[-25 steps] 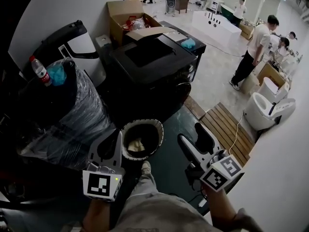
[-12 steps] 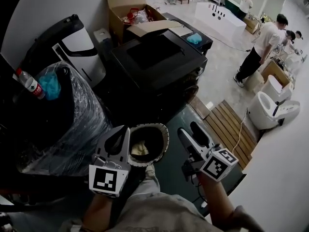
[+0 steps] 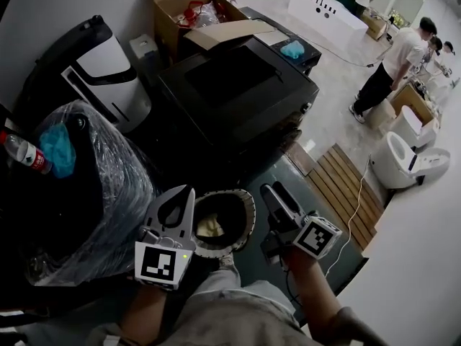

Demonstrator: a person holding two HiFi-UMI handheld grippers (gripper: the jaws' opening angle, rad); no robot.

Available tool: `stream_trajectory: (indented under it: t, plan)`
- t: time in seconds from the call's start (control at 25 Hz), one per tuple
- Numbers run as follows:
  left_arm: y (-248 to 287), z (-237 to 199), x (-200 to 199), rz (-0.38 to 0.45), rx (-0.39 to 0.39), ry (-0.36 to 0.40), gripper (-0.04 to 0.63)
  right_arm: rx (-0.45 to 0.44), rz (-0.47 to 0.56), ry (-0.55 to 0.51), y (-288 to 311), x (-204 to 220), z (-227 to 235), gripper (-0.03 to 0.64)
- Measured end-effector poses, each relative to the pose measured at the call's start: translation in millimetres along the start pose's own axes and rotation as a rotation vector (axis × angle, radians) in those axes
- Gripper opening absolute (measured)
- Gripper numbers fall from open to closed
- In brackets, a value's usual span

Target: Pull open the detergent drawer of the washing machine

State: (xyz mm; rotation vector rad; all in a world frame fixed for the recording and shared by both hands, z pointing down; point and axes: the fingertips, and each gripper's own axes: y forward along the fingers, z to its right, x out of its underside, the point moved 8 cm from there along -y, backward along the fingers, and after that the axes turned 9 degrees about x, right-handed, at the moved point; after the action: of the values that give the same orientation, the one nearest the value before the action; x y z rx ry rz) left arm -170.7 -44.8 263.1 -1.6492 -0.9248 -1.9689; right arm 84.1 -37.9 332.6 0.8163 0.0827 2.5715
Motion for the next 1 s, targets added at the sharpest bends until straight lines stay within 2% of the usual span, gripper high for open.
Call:
stream_trajectory:
  t: [0.44,0.56,0.72,1.0]
  plan:
    - [54,-37,45,-0.006,0.0,-0.053,0.015,0.018,-0.019,0.168,68,15,57,0.339]
    - [65,-42,57,-0.029,0.002,-0.01,0.015,0.03,-0.022,0.195,81,18,73,0.339]
    - [79,-44,70,-0.02,-0.035,-0.053,0.015,0.055,-0.038,0.255,95,25,98,0.342]
    - [104,-42,99,-0.051,-0.079,-0.074,0.015,0.08,-0.063,0.349,124,35,144,0.353]
